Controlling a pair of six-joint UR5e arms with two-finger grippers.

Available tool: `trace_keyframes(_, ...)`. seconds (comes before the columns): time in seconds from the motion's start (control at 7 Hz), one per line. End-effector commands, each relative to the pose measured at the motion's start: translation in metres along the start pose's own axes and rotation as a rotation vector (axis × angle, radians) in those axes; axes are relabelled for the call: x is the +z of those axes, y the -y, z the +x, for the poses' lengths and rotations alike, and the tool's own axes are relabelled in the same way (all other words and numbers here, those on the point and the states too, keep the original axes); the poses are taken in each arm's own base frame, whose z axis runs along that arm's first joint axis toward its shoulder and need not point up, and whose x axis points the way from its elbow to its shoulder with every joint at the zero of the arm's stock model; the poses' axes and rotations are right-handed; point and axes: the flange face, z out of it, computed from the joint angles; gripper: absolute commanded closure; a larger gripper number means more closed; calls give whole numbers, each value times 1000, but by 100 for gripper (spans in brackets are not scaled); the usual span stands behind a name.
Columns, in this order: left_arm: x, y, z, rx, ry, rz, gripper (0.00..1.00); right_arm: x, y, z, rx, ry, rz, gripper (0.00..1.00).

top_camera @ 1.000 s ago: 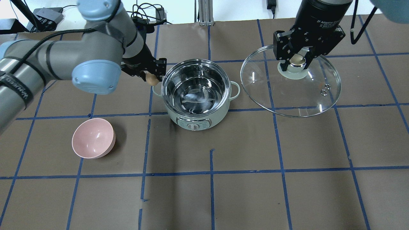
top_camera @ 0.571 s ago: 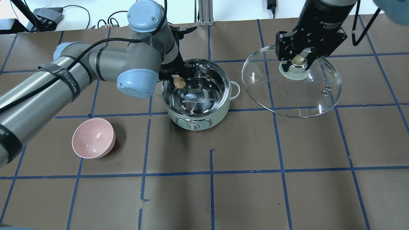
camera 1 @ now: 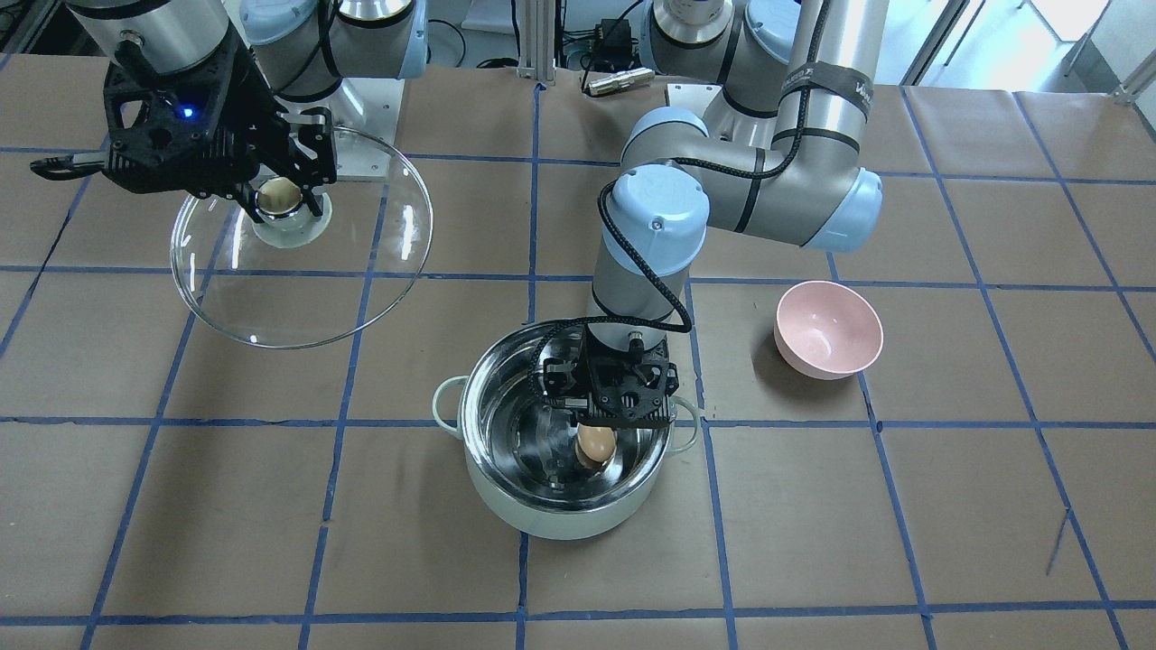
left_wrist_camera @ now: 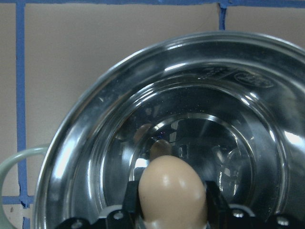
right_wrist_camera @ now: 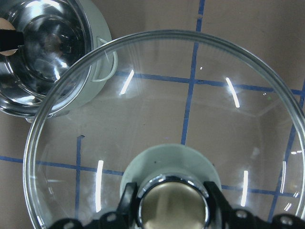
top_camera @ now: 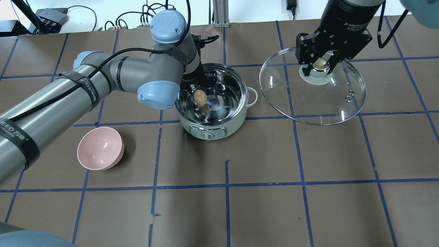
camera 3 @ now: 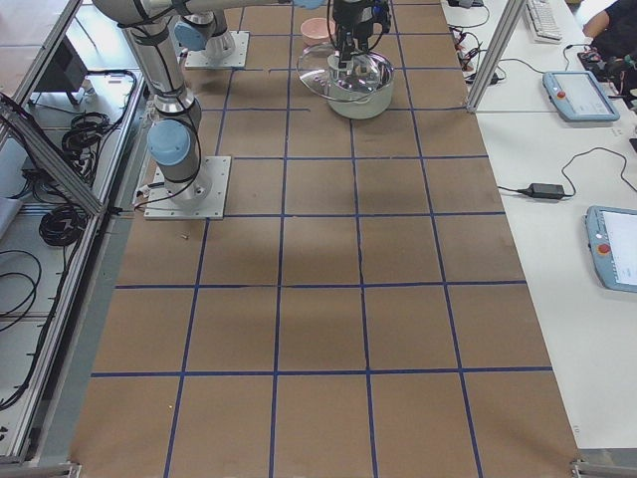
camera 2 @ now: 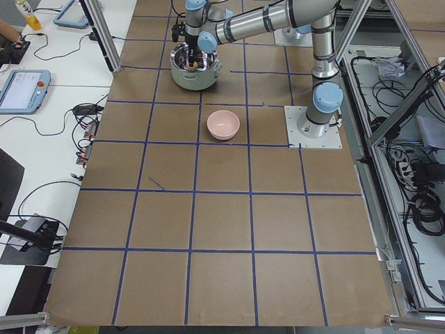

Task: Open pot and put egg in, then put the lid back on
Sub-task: 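Raise the left gripper away from the pot while the right gripper holds the lid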

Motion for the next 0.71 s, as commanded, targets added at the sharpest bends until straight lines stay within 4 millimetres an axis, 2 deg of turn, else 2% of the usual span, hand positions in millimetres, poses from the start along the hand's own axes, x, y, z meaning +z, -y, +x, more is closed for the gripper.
trace_keyframes(0.0,-32,10,-25,-20,4,40,1,0,0,0,-1,0,2,88)
trace_keyframes(0.14,-59,12,-63,-45,20,12,1,-1,0,-1,-3,2,3,88)
trace_keyframes(0.43,-111,-9,-132,-27,46,-76,1,-2,-2,-8,-16,2,6,87)
trace_keyframes(0.57,-145,-16,-154,-50,47,-103,1,-1,-1,-20,-17,1,10,87)
